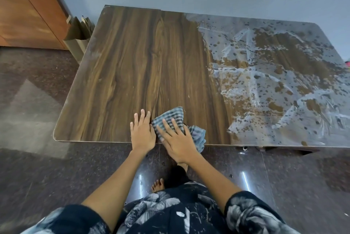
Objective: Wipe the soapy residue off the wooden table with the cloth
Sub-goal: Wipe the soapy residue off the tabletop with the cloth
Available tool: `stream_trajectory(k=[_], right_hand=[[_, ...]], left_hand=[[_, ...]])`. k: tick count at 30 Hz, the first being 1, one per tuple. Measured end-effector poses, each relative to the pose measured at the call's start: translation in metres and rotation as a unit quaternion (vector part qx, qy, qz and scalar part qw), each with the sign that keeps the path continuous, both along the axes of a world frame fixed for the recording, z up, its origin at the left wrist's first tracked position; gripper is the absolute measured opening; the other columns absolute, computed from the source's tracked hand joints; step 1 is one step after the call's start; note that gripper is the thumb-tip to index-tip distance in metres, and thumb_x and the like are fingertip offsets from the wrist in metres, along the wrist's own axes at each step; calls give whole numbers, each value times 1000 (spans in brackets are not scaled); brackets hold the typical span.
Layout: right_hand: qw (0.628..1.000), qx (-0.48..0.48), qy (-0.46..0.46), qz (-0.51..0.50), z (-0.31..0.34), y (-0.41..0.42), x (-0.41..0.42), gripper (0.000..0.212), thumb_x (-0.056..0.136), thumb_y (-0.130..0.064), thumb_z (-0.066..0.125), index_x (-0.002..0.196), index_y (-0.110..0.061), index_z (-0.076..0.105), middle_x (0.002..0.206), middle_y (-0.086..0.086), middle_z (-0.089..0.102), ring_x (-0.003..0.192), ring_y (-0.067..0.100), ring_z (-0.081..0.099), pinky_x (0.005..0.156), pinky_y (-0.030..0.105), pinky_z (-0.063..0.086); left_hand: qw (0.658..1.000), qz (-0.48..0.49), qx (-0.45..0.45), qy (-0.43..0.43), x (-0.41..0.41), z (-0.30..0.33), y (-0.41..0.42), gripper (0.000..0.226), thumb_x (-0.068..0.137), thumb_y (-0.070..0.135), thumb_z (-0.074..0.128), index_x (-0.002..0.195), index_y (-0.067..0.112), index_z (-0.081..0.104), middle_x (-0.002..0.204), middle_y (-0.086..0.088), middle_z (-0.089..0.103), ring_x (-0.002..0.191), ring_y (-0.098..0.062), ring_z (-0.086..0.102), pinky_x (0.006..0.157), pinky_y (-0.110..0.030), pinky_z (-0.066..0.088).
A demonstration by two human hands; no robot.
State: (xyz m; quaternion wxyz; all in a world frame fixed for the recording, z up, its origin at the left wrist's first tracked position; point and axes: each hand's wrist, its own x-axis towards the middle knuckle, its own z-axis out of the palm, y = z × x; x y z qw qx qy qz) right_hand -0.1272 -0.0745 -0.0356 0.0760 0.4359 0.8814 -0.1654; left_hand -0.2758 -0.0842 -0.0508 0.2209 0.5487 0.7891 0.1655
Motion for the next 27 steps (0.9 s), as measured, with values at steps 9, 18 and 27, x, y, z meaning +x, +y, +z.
stream_trajectory(k=[9,18,27], right_hand=[[988,22,-14,-151,-8,2,131,51,92,-54,-4,142,-47,-13,150,-22,-18,140,7,-21,112,36,-10],[978,16,-24,-209,-9,56,149,57,84,-52,-14,140,-44,-17,148,-18,-22,136,8,-26,109,37,-16],[988,43,-2,-149,-13,151,148,55,89,-50,-9,143,-41,-9,153,-14,-12,143,16,-14,114,48,-3]], left_hand=[[996,-79,27,4,41,-2,21,47,99,14,30,146,14,26,156,-3,13,144,-24,2,116,-40,4],[990,-138,17,29,94,-2,81,47,100,19,27,147,15,20,157,-2,9,144,-23,1,116,-38,4],[993,-108,6,44,118,1,121,48,101,25,26,148,17,18,157,-1,8,144,-22,-1,116,-37,3]])
